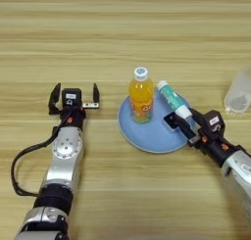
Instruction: Move the objects on the table
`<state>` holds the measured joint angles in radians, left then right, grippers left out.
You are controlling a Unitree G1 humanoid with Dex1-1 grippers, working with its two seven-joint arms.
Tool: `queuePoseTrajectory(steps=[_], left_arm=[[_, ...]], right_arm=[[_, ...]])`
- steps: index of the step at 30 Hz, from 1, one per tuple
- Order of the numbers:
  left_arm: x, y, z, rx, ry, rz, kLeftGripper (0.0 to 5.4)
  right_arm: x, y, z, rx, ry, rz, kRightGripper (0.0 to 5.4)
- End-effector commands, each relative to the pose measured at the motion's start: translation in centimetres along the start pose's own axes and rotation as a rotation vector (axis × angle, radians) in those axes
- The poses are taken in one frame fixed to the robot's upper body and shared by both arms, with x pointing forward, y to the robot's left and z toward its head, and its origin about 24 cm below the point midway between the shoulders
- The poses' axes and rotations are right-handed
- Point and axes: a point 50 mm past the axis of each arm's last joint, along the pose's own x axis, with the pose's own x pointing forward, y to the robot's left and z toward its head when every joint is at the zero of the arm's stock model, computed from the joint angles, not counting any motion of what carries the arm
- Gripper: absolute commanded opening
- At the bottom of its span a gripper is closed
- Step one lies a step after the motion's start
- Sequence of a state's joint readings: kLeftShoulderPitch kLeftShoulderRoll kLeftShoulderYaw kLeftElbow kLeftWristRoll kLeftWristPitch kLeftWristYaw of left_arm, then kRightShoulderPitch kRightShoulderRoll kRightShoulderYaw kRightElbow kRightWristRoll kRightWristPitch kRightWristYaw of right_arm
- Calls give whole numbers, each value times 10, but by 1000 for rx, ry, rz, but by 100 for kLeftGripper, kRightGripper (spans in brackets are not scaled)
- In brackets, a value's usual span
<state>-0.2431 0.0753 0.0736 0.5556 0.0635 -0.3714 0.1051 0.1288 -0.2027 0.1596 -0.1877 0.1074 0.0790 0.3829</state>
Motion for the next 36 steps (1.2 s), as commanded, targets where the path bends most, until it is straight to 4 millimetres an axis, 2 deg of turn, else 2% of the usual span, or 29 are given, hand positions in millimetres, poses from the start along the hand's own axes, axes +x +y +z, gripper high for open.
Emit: queuePoseTrajectory(steps=[1, 6, 10, 19, 27, 36], left_arm=[[0, 1, 0, 6, 3, 2, 540], [0, 1, 0, 5, 3, 2, 540], [0, 1, 0, 4, 4, 2, 540], [0, -1, 0, 4, 4, 1, 540], [0, -1, -1, 5, 4, 1, 540], [1, 0, -1, 6, 3, 1, 540]], right_arm=[[3, 6, -10, 16, 41, 17, 171], [6, 7, -10, 21, 41, 23, 171], [6, 9, -8, 15, 30, 50, 244], [4, 1, -2, 7, 6, 22, 348], [-4, -24, 4, -16, -18, -78, 437], [-14, -47, 0, -31, 1, -170, 538]])
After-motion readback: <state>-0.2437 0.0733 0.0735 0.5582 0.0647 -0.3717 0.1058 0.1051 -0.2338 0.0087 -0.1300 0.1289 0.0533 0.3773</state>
